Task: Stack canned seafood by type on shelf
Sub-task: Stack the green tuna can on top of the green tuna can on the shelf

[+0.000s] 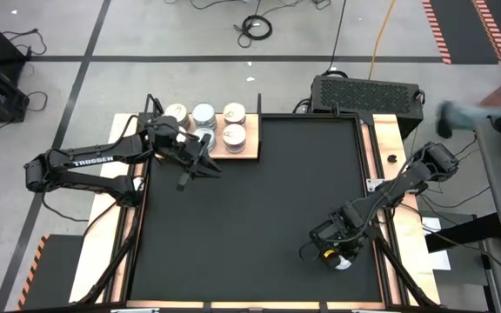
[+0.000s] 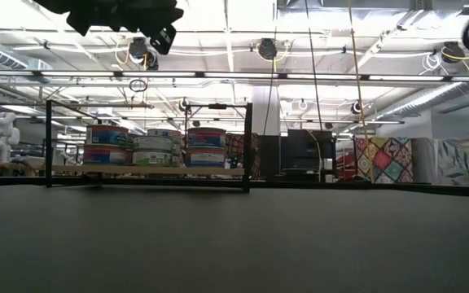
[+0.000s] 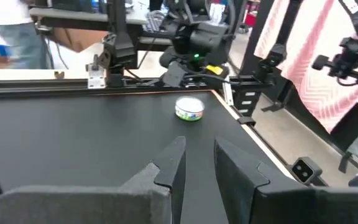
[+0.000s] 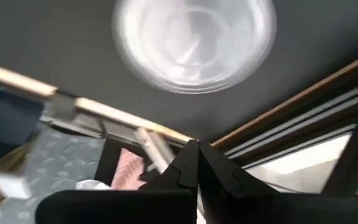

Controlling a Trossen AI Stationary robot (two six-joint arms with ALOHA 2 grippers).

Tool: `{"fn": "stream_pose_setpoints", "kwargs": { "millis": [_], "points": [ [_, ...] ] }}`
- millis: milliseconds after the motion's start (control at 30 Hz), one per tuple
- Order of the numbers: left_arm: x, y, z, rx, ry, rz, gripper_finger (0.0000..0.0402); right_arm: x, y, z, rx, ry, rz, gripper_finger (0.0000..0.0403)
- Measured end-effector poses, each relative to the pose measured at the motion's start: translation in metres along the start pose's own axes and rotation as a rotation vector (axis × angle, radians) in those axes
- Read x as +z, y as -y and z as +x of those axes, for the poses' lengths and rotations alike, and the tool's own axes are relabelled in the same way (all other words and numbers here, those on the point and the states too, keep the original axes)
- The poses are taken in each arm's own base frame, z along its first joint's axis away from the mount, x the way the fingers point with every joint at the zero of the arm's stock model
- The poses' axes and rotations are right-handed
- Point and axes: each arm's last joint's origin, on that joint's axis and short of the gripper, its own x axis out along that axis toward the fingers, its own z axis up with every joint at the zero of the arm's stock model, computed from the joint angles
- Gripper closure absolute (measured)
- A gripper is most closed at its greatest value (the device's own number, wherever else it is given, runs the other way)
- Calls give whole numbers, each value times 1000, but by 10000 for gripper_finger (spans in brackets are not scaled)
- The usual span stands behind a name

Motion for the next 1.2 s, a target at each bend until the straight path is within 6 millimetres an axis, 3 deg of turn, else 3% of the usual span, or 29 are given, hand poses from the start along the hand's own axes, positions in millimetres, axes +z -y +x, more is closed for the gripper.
{"fn": "stream_pose_setpoints", "kwargs": {
  "millis": [300,633,1033,1200],
  "points": [
    [-1,3,4,29,-14,2,318,22,9,26,67,18,32,403],
    [-4,3,4,26,-40,-18,318,28,5,26,122,158,62,403],
    [-4,3,4,27,-41,4,318,43,-4,14,246,317,64,403],
    [-4,3,4,27,-40,7,318,50,-16,-5,332,372,-25,403]
  ]
}}
